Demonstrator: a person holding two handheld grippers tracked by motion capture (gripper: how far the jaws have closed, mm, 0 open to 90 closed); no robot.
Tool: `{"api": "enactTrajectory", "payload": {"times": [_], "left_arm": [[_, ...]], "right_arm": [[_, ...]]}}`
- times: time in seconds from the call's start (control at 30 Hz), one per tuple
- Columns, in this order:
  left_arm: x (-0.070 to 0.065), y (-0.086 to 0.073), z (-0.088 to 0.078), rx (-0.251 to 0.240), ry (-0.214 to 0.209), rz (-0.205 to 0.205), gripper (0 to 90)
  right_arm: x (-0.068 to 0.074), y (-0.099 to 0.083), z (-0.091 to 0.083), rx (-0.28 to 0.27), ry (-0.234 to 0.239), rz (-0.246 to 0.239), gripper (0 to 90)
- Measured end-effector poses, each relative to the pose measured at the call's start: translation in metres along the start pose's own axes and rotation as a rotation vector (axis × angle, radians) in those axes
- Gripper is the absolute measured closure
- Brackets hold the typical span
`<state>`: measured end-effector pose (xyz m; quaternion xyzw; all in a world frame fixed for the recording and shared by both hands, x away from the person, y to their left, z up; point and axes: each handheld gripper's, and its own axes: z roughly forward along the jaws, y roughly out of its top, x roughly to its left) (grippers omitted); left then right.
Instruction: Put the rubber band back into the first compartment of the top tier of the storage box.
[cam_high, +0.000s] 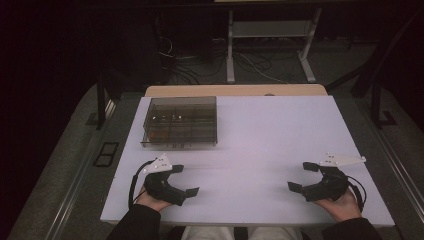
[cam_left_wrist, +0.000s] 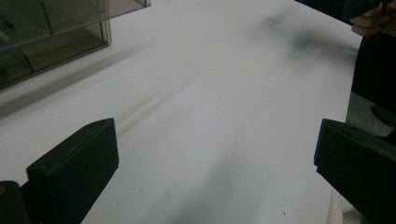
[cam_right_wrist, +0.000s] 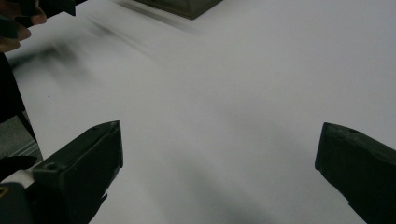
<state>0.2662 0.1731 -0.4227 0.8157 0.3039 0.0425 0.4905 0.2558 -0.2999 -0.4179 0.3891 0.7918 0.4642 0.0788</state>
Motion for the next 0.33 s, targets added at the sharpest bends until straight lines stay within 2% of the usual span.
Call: {"api": "enactTrajectory", "payload": {"times": [0.33], "left_arm": [[-0.0002, -0.0042, 0.0038, 0.009, 0.000, -0.004, 0.0]], "right_arm": [[-0.0001, 0.0000, -0.0001, -0.002, 0.000, 0.000, 0.2]]}}
